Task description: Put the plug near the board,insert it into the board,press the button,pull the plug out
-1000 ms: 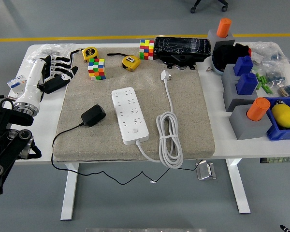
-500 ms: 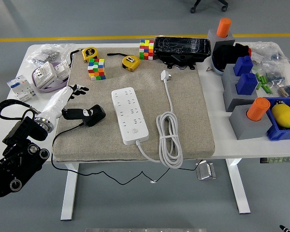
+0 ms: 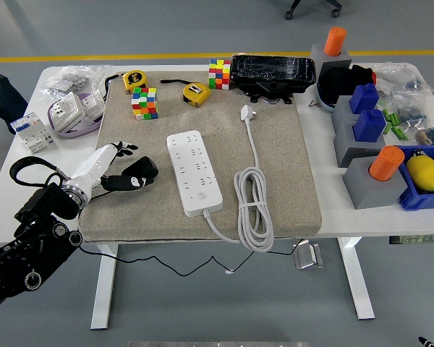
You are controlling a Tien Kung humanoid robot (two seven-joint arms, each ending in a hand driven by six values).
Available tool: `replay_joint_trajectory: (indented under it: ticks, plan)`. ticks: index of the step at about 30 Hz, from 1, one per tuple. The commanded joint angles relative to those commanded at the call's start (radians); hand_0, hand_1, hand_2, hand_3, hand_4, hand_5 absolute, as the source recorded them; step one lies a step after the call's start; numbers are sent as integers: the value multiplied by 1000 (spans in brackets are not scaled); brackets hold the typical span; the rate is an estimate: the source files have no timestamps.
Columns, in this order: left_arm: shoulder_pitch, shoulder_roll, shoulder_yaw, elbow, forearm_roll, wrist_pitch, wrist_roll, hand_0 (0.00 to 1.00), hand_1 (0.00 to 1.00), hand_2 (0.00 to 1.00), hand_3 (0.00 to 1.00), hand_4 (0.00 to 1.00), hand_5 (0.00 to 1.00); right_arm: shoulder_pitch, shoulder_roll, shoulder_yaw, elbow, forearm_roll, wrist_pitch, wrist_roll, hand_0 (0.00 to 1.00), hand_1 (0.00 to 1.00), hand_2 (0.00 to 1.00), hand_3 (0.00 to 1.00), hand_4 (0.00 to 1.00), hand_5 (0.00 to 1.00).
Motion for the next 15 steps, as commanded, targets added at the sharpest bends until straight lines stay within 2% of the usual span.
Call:
replay_joint_trajectory:
  ticks: [1,6,7,12,13,15]
  plan:
    - [-2,-2,4,5,1,2,0,608,600,625,673,998,332,0,0,0,1,0,0,0,600,624,622,546,927,479]
    - [-10,-7,23,20,-6,11,-6,608,600,625,673,998,332,-2,0,-1,1,0,0,0,600,624,622,546,927,479]
    - [-12,-8,27,23,-7,17,-10,553,554,570,576,994,213,-2,0,-1,1,0,0,0,600,625,621,546,928,477]
    - [-27,-12,51,37,-23,31,-21,553,554,570,576,994,213,-2,0,-2,1,0,0,0,600,625,621,546,928,477]
    - [-30,-13,57,41,-27,36,-25,437,425,540,551,940,147,-2,0,-2,1,0,0,0,600,625,622,546,927,478]
    - [-37,-15,67,49,-34,49,-34,437,425,540,551,940,147,-2,0,-1,2,0,-1,1,600,625,622,546,927,478]
